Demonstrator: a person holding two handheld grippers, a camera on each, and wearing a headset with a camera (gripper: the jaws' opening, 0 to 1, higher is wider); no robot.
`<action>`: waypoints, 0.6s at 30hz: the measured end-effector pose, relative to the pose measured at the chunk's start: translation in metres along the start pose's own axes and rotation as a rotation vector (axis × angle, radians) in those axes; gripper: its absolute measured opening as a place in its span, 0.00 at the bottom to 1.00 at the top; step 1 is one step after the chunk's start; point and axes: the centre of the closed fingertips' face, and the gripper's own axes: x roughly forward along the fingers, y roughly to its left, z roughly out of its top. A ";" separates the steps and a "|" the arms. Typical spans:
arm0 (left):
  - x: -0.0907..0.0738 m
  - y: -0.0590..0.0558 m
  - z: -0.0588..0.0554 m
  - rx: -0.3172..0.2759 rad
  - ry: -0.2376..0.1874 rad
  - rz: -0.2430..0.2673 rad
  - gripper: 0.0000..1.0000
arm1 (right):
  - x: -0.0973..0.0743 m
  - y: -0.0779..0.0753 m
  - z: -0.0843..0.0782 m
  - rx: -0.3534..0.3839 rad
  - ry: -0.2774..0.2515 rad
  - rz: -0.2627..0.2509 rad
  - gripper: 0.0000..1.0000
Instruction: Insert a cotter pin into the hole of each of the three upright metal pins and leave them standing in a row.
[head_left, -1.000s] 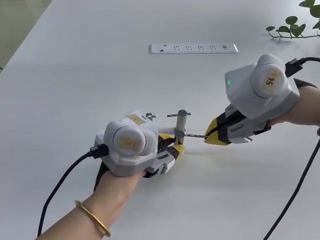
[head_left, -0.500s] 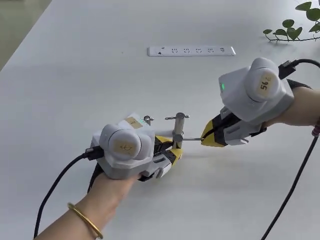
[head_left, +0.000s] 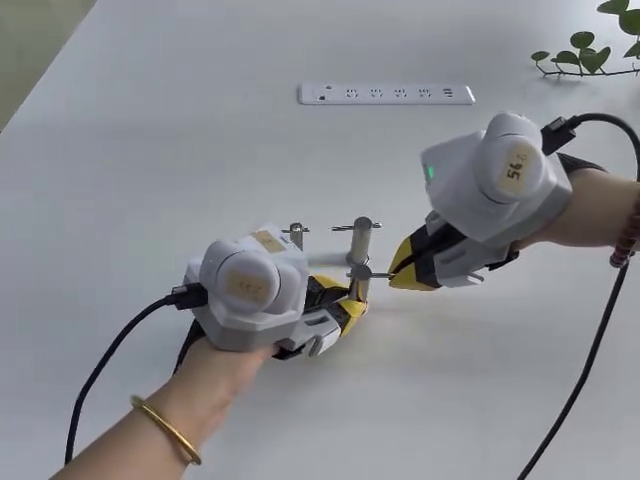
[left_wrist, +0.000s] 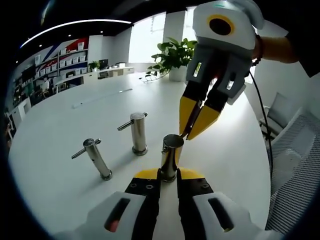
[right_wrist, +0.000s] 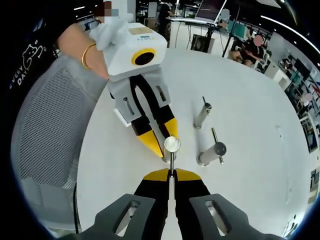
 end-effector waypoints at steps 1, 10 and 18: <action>-0.001 0.000 0.000 -0.016 -0.003 -0.004 0.10 | 0.001 0.000 0.001 0.005 -0.003 0.001 0.00; 0.000 -0.001 0.001 -0.020 -0.004 -0.005 0.10 | 0.005 0.000 0.007 0.017 -0.013 -0.004 0.00; 0.000 0.000 0.000 -0.011 0.002 -0.001 0.10 | 0.006 -0.006 0.007 0.024 -0.023 -0.020 0.00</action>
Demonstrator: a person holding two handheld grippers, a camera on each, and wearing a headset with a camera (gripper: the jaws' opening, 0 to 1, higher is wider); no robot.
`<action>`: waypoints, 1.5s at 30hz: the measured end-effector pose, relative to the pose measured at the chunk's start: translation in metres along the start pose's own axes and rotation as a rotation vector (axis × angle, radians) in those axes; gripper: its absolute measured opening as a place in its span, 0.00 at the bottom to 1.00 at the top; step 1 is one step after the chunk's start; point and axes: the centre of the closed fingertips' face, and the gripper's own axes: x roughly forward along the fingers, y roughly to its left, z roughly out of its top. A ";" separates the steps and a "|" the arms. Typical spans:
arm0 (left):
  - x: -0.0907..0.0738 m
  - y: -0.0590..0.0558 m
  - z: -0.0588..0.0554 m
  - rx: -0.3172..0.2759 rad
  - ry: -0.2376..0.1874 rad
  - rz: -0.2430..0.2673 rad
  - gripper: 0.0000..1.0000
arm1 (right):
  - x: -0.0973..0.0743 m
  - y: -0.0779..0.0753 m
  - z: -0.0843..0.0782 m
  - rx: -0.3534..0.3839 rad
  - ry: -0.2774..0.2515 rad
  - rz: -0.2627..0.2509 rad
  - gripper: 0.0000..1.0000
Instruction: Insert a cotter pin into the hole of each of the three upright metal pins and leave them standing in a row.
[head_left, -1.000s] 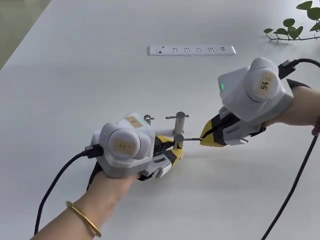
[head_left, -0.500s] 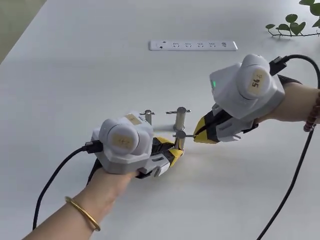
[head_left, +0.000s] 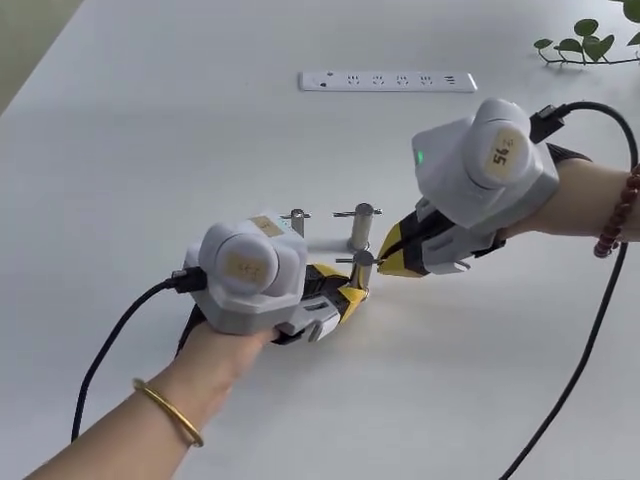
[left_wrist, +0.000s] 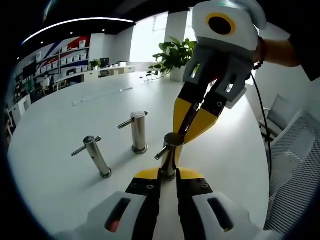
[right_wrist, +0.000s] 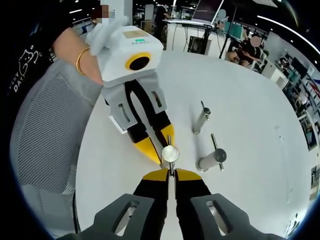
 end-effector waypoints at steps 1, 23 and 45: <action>0.000 0.000 0.000 0.002 0.001 0.000 0.10 | 0.000 -0.002 0.000 0.004 -0.003 -0.003 0.00; -0.003 0.000 0.003 0.011 -0.005 0.002 0.06 | -0.009 -0.002 0.004 0.027 -0.034 -0.016 0.00; -0.005 0.003 -0.002 0.011 0.021 0.014 0.17 | -0.008 -0.001 0.006 0.063 -0.043 -0.011 0.09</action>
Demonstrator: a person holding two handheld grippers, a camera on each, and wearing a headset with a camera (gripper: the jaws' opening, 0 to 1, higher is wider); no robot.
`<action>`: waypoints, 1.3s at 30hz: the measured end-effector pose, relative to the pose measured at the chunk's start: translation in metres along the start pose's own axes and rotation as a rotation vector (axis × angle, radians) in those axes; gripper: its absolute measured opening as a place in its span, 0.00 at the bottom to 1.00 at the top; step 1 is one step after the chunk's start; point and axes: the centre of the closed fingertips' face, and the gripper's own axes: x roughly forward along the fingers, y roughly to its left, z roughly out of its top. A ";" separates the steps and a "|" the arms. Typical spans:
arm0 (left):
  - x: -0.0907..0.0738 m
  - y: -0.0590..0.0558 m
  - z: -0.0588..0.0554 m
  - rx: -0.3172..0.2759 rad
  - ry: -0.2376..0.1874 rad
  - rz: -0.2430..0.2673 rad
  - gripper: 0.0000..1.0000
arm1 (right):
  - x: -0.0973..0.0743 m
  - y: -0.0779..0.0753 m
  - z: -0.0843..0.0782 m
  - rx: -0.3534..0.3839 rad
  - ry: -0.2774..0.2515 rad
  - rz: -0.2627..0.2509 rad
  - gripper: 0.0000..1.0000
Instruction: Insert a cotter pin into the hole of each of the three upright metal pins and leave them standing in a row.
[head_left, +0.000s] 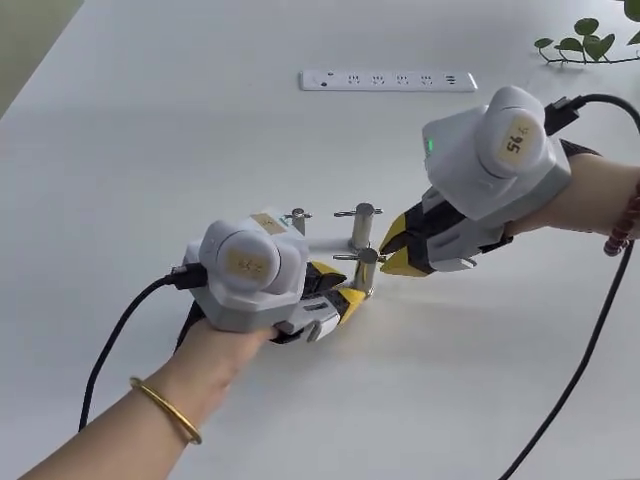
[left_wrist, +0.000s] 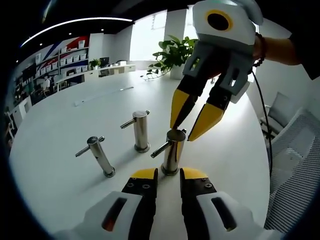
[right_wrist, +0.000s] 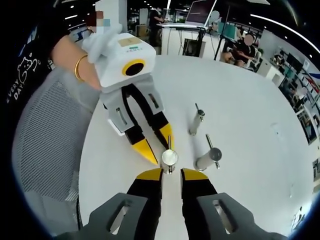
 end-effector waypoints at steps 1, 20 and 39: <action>-0.001 0.001 0.000 -0.005 0.003 0.005 0.18 | 0.000 0.000 0.003 0.026 -0.022 0.001 0.11; -0.020 0.006 0.002 -0.050 0.013 0.060 0.35 | 0.017 0.001 0.012 0.030 -0.074 0.001 0.09; -0.046 0.006 0.018 -0.032 -0.034 0.096 0.46 | 0.012 0.010 0.012 0.013 -0.113 0.052 0.08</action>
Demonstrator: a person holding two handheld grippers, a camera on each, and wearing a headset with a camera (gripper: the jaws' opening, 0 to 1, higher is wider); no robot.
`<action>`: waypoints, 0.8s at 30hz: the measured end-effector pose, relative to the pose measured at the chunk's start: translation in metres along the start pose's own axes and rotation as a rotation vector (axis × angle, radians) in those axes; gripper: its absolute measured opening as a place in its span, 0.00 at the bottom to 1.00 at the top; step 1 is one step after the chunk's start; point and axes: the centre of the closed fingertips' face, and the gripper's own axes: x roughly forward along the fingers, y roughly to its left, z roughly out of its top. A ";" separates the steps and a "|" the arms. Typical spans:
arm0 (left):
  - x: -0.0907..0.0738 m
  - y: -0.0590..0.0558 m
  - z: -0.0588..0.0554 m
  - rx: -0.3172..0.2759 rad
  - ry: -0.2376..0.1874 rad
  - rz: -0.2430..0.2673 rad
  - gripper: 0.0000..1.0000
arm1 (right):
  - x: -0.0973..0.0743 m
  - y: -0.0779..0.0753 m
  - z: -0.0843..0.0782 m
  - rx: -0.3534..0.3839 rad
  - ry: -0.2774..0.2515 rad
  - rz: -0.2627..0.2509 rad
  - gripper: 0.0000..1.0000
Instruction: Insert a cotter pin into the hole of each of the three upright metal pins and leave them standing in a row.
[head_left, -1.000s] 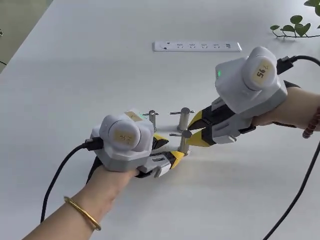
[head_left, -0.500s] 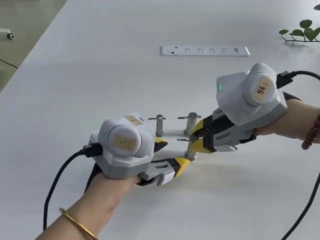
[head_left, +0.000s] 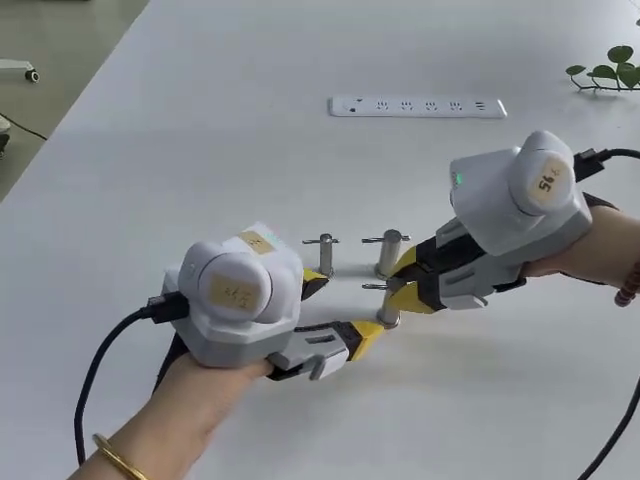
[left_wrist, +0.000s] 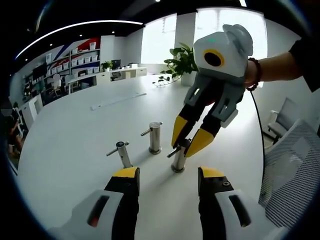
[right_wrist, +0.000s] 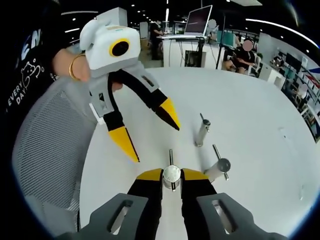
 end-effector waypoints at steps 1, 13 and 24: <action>-0.002 0.001 0.001 -0.004 -0.003 0.005 0.46 | -0.001 0.000 -0.001 -0.009 0.003 0.005 0.08; -0.021 0.020 0.007 0.003 -0.028 0.098 0.53 | -0.016 -0.012 -0.013 -0.046 0.032 0.003 0.08; -0.024 0.025 0.009 0.003 -0.042 0.117 0.58 | -0.032 -0.030 -0.025 -0.045 0.055 -0.025 0.08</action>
